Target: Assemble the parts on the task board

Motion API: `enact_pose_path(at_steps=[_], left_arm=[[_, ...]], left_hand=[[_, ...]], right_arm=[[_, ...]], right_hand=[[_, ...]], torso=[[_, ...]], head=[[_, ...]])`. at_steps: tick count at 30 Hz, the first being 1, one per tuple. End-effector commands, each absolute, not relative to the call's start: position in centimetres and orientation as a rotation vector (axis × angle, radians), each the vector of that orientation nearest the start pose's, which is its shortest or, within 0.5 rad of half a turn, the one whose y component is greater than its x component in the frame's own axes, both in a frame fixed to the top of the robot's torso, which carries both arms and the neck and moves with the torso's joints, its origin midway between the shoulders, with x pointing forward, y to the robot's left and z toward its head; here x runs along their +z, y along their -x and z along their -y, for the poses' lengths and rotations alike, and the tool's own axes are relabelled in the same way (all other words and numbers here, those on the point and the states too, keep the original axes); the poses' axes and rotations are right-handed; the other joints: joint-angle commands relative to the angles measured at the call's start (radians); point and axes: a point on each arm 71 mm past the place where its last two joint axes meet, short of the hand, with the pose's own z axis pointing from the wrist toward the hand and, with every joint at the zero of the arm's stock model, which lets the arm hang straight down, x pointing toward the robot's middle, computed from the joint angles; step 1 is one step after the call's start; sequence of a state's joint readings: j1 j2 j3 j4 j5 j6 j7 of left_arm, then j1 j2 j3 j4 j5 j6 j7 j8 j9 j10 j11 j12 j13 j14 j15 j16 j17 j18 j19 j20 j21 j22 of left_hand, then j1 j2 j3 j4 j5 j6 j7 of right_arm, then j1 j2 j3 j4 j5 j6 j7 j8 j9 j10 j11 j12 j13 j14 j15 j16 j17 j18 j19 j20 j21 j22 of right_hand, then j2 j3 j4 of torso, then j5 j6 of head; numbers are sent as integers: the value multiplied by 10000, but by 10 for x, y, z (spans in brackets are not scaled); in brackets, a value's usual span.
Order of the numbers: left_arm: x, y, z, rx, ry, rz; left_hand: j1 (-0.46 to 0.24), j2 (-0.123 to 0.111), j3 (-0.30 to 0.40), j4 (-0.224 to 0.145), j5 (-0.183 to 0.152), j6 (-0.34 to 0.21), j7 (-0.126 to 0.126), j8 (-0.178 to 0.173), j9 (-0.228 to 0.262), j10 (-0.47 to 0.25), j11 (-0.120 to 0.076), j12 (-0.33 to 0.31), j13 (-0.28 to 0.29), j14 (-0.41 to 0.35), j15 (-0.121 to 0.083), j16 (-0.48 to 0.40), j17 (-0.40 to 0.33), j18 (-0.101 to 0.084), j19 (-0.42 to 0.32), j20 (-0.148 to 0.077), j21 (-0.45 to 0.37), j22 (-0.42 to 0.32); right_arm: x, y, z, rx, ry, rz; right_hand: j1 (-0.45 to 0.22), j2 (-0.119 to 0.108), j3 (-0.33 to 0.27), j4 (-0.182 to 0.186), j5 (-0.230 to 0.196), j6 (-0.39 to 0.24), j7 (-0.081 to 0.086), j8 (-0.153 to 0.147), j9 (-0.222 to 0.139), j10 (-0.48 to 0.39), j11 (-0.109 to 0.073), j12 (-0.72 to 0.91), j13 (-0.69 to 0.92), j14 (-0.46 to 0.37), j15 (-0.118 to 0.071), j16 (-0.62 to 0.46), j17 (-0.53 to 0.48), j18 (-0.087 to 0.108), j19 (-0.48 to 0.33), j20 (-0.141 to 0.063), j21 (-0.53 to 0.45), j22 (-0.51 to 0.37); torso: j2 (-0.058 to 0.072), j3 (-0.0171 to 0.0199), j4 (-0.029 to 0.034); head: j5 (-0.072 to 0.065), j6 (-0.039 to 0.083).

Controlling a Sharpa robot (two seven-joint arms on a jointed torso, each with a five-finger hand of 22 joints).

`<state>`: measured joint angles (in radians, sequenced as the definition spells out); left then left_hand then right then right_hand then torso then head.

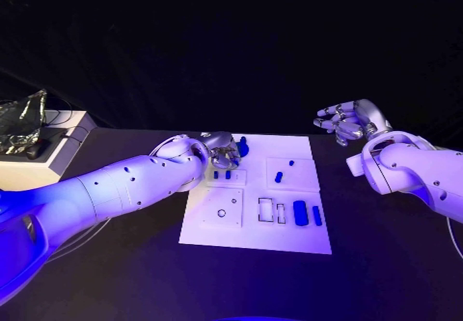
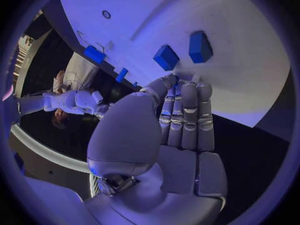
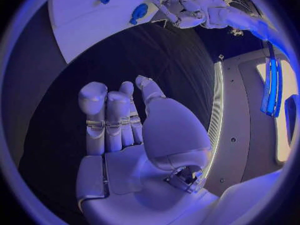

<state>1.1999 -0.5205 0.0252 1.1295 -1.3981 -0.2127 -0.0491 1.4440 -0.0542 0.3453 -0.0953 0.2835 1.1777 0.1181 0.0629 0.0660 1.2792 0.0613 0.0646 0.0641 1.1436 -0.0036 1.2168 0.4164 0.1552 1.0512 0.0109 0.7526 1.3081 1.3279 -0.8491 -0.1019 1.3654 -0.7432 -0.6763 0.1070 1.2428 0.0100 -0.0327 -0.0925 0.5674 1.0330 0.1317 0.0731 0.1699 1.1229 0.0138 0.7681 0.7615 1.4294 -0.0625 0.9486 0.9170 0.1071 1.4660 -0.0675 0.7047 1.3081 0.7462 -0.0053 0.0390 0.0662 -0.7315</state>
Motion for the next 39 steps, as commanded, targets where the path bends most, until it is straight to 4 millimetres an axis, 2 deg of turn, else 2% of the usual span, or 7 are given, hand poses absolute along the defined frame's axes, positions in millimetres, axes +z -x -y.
enact_pose_path(at_steps=[1,9,14,18,24,31,39], left_arm=[[-187,-553,-145,-7393,-212,-17227],[-180,-553,-164,-7686,910,-17745],[-177,-553,-176,-7590,1186,-17861],[-177,-555,-183,-7427,1270,-17870],[-176,-555,-184,-7295,1154,-17824],[-177,-556,-182,-7142,983,-17782],[-180,-558,-181,-6963,872,-17881]], left_hand=[[-63,24,56,-5,35,-45,55,-7,7,-55,37,-5,6,52,-1,-48,16,142,-69,6,54,142],[-85,27,24,22,38,-67,66,-10,5,-82,43,-10,5,42,6,-51,57,130,-82,1,54,133],[-70,32,-19,35,35,-72,66,-6,7,-90,44,-4,7,27,7,-51,109,104,-95,-16,57,128],[-100,29,-58,77,37,-97,72,-11,2,-116,51,-10,4,18,15,-63,129,93,-92,-19,52,120],[-104,21,-79,116,36,-120,77,-5,3,-139,54,-4,6,13,18,-77,142,86,-86,-17,35,103],[-37,12,-87,183,34,-116,83,-6,4,-138,58,-3,7,17,18,-110,191,78,-67,-26,11,92],[-18,13,-82,198,36,-124,86,-9,3,-137,58,-2,8,15,18,-125,207,80,-63,-25,11,98]], right_arm=[[-133,-531,274,7973,-5269,-13005],[-133,-530,275,7938,-5289,-12996],[-133,-531,276,7916,-5297,-12994],[-133,-531,277,7903,-5304,-12996],[-134,-530,277,7908,-5303,-13004],[-134,-530,277,7907,-5303,-13005],[-134,-530,276,7915,-5299,-13009]], right_hand=[[-66,-68,36,-11,37,24,16,-32,-2,-30,-23,60,-9,67,3,-8,10,-5,334,-79,10,895],[-66,-68,36,-11,37,24,16,-32,-2,-30,-23,60,-9,67,3,-8,10,-5,334,-79,10,895],[-66,-68,36,-11,37,24,16,-32,-2,-30,-23,60,-9,67,3,-8,10,-5,334,-79,10,895],[-66,-68,36,-11,37,24,16,-32,-2,-30,-23,60,-9,67,3,-8,10,-5,334,-79,10,895],[-66,-68,36,-11,37,24,16,-32,-2,-30,-23,60,-9,67,3,-8,10,-5,334,-79,10,895],[-66,-68,36,-11,37,24,16,-32,-2,-30,-23,60,-9,67,3,-8,10,-5,334,-79,10,895],[-72,-82,42,1,43,27,16,-35,-3,-42,-22,90,-57,71,2,-25,35,-12,342,-83,11,900]], torso=[[-8,0,3],[-25,-4,35],[-17,-16,26],[-17,-12,26],[-3,-16,15],[1,0,6],[-6,0,13]], head=[[-9,-3],[-20,-15],[-14,-8],[-5,-13],[13,-27],[10,-41],[12,-70]])
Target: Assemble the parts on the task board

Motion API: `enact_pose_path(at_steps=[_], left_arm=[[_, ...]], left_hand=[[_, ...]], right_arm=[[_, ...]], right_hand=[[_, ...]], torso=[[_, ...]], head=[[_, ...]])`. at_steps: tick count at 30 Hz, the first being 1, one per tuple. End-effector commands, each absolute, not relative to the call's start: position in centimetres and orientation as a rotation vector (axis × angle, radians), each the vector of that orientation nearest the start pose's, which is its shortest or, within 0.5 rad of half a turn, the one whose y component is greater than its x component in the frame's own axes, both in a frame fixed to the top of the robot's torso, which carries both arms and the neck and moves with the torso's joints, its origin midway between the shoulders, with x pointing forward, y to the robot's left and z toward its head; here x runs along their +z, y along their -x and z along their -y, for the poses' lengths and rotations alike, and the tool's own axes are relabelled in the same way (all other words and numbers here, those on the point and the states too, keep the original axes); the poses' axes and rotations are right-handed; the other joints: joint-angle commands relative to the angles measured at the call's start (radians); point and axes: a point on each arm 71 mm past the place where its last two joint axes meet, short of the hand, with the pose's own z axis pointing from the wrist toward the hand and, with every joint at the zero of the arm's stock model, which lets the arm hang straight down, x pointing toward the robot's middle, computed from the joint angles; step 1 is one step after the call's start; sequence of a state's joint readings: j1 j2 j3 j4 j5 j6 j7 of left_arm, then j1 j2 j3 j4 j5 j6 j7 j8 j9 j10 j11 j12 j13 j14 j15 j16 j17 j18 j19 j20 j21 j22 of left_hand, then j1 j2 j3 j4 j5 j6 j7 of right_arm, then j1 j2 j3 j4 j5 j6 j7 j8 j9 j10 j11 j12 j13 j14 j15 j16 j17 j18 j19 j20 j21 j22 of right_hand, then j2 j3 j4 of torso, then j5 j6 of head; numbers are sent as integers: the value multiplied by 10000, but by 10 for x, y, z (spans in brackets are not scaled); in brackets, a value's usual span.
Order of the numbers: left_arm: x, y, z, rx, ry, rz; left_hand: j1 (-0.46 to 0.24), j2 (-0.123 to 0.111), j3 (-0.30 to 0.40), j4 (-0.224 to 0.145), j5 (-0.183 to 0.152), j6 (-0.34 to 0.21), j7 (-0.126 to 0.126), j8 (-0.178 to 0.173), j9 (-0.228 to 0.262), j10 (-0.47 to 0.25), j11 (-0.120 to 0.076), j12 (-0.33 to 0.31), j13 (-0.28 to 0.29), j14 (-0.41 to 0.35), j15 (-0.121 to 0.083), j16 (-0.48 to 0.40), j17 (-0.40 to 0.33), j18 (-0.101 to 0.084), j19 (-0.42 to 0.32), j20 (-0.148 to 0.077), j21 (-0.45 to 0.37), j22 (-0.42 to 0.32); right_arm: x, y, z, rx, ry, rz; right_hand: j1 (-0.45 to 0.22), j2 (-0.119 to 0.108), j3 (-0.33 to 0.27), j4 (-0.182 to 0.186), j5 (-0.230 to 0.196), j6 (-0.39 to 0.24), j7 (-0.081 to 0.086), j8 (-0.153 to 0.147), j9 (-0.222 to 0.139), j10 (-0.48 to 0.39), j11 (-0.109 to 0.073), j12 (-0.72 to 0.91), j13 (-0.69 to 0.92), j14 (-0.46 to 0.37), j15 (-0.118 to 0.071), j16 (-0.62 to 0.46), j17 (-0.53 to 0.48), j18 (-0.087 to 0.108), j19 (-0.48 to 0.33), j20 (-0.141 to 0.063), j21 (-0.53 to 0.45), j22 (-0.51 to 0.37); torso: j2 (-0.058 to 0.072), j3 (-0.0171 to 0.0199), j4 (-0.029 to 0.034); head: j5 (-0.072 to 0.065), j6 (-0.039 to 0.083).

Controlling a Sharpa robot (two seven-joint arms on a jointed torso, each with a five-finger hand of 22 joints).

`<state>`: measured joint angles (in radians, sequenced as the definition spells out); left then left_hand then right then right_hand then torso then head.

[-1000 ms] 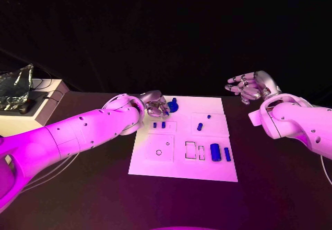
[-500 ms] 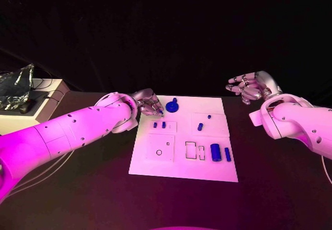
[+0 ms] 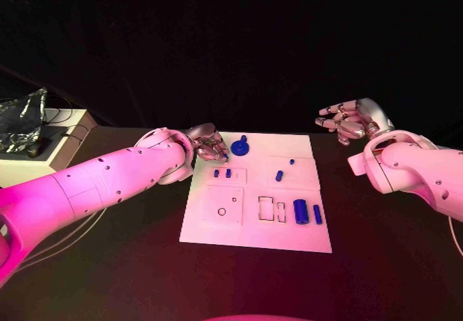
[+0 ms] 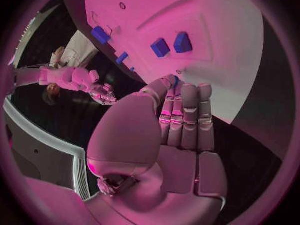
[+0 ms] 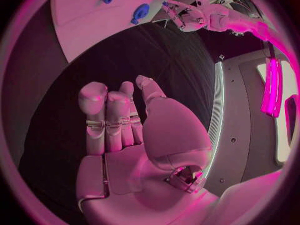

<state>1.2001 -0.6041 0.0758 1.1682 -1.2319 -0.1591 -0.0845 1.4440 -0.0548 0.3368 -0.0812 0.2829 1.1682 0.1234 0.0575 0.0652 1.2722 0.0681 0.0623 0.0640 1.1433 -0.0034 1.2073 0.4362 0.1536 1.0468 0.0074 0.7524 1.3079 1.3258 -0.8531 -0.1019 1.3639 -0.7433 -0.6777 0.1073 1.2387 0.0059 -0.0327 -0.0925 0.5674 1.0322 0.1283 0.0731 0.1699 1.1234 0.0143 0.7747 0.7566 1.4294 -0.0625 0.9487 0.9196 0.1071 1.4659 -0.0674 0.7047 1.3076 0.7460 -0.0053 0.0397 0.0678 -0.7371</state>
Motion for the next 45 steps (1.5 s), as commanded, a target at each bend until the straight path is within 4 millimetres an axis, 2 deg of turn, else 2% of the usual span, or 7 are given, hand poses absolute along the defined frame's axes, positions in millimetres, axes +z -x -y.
enact_pose_path(at_steps=[1,5,18,26,45], left_arm=[[-180,-558,-181,-6932,862,-17921],[-182,-558,-181,-6838,823,-18075],[-185,-557,-178,-6681,640,-18369],[-186,-557,-178,-6611,572,-18430],[-189,-557,-170,-6683,474,-18198]], left_hand=[[-17,19,4,58,43,-28,32,46,11,-67,-10,21,8,18,15,-30,9,97,-19,10,14,100],[-2,20,9,57,41,-30,33,47,11,-66,-9,23,9,20,15,-33,18,98,-17,8,16,104],[40,16,13,34,36,-21,33,48,11,-60,-10,23,11,14,14,-43,36,100,-27,5,22,117],[49,30,0,24,35,-22,32,48,11,-58,-10,25,12,13,14,-53,56,104,-27,5,29,124],[44,49,3,17,37,-17,31,50,12,-52,-13,27,13,21,11,-56,79,106,-24,4,39,126]], right_arm=[[-134,-530,276,7915,-5299,-13008],[-134,-530,276,7910,-5301,-13006],[-135,-530,275,7939,-5296,-13033],[-135,-530,275,7938,-5302,-13046],[-135,-530,274,7965,-5295,-13067]], right_hand=[[-31,-41,42,1,43,35,50,-35,-3,-47,-28,25,-8,72,2,-25,9,-11,343,-84,11,905],[-31,-41,42,1,43,35,50,-35,-3,-47,-28,25,-8,72,2,-25,9,-11,343,-84,11,905],[-31,-41,42,1,43,35,50,-35,-3,-47,-28,25,-8,72,2,-25,9,-11,343,-84,11,905],[-31,-41,42,1,43,35,50,-35,-3,-47,-28,25,-8,72,2,-25,9,-11,343,-84,11,905],[-31,-41,42,1,43,35,50,-35,-3,-47,-28,25,-8,72,2,-25,9,-11,343,-84,11,905]], torso=[[-2,-3,4],[-9,2,2],[-5,-16,4],[-9,-8,12],[9,1,4]], head=[[-3,-20],[2,-33],[-34,-48],[-70,-65],[-35,-70]])
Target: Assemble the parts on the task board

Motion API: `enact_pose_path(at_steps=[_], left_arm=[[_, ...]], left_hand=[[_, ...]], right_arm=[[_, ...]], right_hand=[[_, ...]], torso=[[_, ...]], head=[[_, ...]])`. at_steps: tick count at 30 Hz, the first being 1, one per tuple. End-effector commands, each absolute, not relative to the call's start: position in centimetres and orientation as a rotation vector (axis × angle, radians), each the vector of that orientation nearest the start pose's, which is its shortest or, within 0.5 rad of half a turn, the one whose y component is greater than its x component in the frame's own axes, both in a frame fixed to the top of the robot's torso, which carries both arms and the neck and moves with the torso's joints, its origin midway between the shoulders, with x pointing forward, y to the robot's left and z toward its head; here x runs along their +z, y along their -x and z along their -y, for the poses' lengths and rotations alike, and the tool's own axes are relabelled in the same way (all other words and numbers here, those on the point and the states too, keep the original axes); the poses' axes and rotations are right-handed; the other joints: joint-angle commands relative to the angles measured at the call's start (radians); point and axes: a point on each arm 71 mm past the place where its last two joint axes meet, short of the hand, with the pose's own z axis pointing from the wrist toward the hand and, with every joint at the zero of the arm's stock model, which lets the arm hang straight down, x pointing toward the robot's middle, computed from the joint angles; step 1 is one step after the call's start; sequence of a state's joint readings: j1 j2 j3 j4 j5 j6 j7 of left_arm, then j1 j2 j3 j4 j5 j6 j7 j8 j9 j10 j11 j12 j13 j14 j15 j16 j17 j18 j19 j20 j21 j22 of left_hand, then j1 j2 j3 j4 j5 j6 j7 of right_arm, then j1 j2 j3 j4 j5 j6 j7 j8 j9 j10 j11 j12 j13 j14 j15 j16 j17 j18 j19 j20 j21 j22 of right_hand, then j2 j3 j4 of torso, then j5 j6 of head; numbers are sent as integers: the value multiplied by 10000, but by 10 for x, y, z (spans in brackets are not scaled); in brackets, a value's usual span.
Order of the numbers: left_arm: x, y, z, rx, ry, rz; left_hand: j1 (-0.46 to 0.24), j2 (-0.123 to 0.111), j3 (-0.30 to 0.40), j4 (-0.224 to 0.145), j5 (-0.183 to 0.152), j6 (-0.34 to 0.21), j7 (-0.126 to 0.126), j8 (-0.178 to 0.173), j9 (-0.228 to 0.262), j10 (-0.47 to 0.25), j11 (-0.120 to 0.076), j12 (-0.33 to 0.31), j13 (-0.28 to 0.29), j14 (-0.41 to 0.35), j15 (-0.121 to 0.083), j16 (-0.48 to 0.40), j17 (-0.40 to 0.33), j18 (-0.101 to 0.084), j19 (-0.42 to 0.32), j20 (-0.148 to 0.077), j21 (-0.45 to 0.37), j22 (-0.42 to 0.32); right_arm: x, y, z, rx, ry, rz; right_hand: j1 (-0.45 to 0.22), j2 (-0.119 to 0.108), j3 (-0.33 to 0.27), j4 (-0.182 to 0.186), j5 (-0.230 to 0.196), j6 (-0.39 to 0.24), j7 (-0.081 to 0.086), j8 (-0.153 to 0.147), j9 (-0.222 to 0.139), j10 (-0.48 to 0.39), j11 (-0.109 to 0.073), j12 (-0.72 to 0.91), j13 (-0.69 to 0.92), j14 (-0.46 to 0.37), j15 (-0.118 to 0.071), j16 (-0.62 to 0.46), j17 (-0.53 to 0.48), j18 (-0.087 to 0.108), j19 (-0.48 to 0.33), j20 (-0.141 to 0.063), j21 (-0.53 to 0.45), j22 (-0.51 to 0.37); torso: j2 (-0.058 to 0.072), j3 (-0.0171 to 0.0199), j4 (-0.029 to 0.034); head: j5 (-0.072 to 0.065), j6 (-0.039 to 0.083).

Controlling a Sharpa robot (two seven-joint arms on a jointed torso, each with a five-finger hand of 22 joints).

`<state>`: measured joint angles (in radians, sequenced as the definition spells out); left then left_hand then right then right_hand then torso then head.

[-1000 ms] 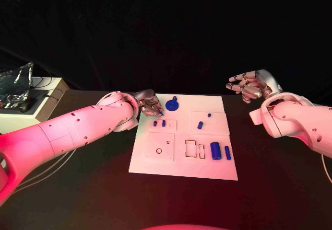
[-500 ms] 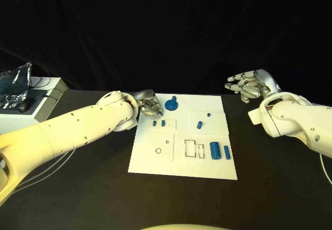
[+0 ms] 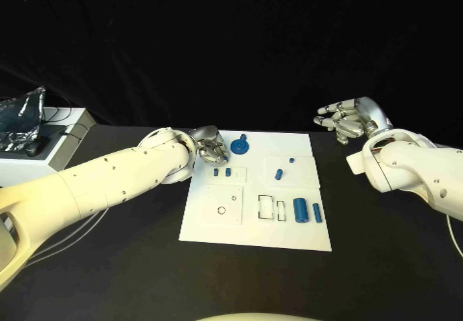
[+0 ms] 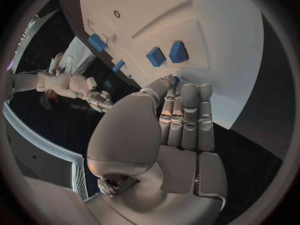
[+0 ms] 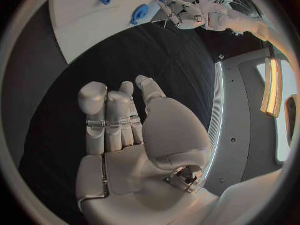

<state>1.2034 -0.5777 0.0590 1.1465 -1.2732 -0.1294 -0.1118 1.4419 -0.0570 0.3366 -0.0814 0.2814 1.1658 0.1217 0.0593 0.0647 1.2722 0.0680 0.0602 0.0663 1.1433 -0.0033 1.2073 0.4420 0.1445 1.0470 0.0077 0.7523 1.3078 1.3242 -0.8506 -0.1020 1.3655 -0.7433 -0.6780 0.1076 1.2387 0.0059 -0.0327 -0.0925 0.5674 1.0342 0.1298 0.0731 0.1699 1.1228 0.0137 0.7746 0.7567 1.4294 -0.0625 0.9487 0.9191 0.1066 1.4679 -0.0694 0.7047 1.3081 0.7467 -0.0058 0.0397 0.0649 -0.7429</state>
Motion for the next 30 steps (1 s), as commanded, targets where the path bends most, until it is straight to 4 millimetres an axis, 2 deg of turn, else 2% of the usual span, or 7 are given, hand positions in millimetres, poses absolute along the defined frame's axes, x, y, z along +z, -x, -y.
enact_pose_path(at_steps=[1,16,24,30], left_arm=[[-189,-557,-169,-6692,465,-18196],[-195,-555,-168,-6281,-53,-18910],[-198,-554,-168,-6019,-259,-19074],[-198,-554,-168,-6008,-243,-19014]], left_hand=[[67,75,6,16,51,12,48,32,18,-47,-14,49,-9,26,9,-56,24,198,-23,0,42,128],[69,67,-117,-39,50,50,-12,35,18,5,-58,85,8,-3,-16,-35,55,170,-55,-13,40,130],[78,110,-301,-108,42,102,-14,34,15,41,-82,141,26,-81,-26,61,85,121,-92,-39,34,128],[82,140,-334,-118,47,46,-13,34,11,24,-82,156,28,-93,-22,124,125,114,-77,-48,33,123]], right_arm=[[-135,-530,274,7965,-5295,-13068],[-136,-530,273,7969,-5291,-13085],[-136,-530,273,8015,-5271,-13126],[-137,-530,273,8022,-5272,-13137]], right_hand=[[-31,-42,42,1,43,15,35,-35,-3,-41,-22,25,-9,72,1,-25,13,-6,323,-63,11,900],[-31,-42,42,1,43,15,35,-35,-3,-41,-22,25,-9,72,1,-25,13,-6,323,-63,11,900],[-38,-47,46,16,51,21,34,-34,-4,-40,-23,44,-61,76,0,-56,27,-6,328,-64,-15,897],[-38,-47,46,16,51,21,34,-34,-4,-40,-23,44,-61,76,0,-56,27,-6,328,-64,-15,897]], torso=[[0,6,9],[-21,2,5],[-20,-4,-7],[-21,-4,12]], head=[[-7,-18],[-18,-82],[-38,-75],[-53,-67]])
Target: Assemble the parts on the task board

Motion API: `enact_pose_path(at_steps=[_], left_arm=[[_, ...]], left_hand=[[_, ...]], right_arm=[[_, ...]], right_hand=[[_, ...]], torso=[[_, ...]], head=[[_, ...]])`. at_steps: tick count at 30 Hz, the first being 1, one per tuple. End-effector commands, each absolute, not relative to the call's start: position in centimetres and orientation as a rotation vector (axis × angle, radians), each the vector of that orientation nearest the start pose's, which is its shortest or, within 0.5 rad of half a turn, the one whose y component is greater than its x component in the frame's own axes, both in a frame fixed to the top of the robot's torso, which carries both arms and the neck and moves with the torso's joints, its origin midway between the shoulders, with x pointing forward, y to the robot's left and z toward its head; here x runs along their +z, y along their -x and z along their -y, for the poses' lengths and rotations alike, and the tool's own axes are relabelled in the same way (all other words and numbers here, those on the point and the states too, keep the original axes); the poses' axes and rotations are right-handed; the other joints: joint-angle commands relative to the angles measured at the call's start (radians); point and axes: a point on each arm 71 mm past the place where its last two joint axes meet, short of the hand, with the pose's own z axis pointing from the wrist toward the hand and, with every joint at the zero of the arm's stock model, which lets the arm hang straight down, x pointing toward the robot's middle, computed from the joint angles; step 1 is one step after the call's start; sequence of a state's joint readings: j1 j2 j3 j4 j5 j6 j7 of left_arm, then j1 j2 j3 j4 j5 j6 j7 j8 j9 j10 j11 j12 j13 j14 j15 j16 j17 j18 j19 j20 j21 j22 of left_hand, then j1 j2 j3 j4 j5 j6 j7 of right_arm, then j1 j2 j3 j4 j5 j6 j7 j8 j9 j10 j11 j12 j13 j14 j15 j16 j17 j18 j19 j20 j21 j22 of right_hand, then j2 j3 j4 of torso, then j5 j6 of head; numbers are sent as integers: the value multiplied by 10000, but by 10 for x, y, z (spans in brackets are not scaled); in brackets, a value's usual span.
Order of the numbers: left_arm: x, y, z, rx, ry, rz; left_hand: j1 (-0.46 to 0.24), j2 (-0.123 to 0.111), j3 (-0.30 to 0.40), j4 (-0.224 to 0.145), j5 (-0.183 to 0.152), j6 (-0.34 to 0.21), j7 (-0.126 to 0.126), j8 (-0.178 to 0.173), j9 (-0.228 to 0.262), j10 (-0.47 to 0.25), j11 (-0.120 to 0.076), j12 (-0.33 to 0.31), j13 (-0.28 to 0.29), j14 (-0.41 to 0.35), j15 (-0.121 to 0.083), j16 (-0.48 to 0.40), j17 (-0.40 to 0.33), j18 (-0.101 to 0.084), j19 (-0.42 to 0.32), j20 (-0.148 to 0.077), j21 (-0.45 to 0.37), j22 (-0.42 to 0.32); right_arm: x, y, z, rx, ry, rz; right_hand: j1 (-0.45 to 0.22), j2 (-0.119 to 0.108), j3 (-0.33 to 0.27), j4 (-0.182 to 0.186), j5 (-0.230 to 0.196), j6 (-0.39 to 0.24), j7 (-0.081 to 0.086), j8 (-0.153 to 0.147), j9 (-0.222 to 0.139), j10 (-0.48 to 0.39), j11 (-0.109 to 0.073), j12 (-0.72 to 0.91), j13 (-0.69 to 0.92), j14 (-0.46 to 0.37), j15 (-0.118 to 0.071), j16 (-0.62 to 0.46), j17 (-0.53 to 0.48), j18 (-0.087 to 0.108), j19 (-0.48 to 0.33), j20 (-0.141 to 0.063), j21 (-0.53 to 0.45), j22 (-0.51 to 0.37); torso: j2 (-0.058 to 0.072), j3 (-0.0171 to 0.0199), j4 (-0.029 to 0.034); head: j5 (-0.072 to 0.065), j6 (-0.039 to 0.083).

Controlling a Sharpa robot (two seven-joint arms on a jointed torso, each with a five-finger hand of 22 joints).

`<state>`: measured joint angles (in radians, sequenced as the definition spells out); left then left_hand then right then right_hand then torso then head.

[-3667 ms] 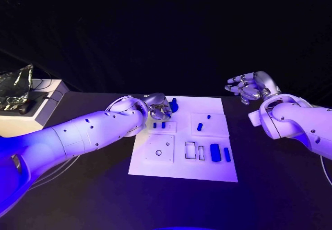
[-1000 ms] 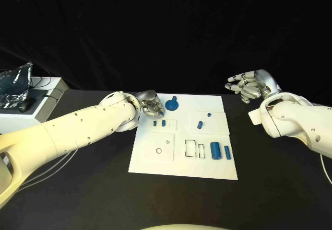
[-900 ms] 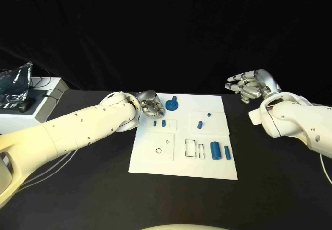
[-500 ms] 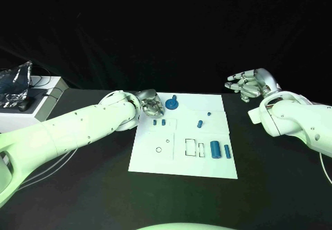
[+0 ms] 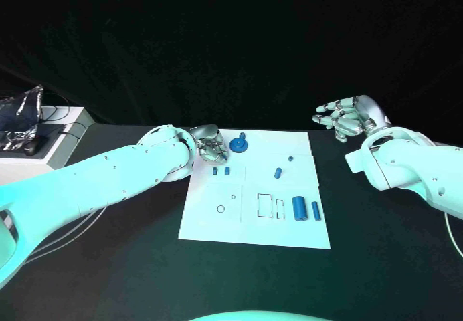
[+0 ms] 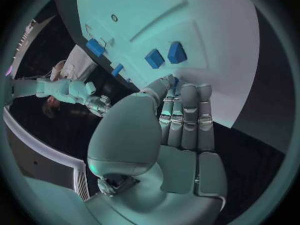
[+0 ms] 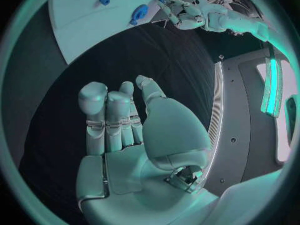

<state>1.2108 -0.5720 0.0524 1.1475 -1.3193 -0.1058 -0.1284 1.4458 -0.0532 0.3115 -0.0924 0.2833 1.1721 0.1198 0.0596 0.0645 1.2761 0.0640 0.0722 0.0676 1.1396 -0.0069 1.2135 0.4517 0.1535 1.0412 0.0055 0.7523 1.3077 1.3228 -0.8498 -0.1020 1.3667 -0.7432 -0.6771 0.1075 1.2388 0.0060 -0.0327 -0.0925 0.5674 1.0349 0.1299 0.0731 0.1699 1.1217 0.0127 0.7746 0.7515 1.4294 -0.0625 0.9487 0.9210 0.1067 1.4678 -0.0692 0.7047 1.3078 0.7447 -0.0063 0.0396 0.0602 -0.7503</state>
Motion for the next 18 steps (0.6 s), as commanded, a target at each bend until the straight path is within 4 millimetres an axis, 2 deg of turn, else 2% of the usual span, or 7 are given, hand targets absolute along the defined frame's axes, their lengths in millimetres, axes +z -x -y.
enact_pose_path(at_steps=[1,4,15,18], left_arm=[[-198,-554,-168,-6024,-226,-18987],[-197,-555,-168,-6077,-168,-18909],[-195,-554,-167,-6133,-25,-18724],[-195,-554,-168,-6119,11,-18682]], left_hand=[[45,104,-81,-10,24,-60,3,20,6,-17,-43,39,16,-61,13,67,33,24,-19,-26,34,125],[38,88,-48,-11,24,-476,-69,15,-10,-49,-76,54,21,-94,-1,78,48,16,-23,-28,30,124],[-42,-56,-16,65,41,-994,-134,14,-12,-191,-57,107,17,-201,16,56,69,-23,-38,-32,-31,98],[-75,-131,10,105,41,-1188,-146,16,-15,-224,-48,122,14,-226,26,43,69,-30,-36,-25,-65,81]], right_arm=[[-137,-530,273,8021,-5273,-13137],[-137,-529,273,8018,-5276,-13138],[-137,-529,274,7995,-5299,-13163],[-137,-529,274,7988,-5305,-13163]], right_hand=[[-39,-47,46,16,51,13,33,-34,-5,-29,-12,44,-8,76,0,-56,8,-6,330,-66,-15,900],[-39,-47,46,16,51,13,33,-34,-5,-29,-12,44,-8,76,0,-56,8,-6,330,-66,-15,900],[-26,-35,64,18,66,12,32,-36,-6,-31,-15,43,-17,75,-1,-71,3,-8,331,-67,-12,902],[-26,-35,64,18,66,12,32,-36,-6,-31,-15,43,-17,75,-1,-71,3,-8,331,-67,-12,902]], torso=[[0,0,11],[7,-3,11],[14,-6,5],[9,4,4]], head=[[-10,6],[-25,2],[-9,-7],[-5,-18]])
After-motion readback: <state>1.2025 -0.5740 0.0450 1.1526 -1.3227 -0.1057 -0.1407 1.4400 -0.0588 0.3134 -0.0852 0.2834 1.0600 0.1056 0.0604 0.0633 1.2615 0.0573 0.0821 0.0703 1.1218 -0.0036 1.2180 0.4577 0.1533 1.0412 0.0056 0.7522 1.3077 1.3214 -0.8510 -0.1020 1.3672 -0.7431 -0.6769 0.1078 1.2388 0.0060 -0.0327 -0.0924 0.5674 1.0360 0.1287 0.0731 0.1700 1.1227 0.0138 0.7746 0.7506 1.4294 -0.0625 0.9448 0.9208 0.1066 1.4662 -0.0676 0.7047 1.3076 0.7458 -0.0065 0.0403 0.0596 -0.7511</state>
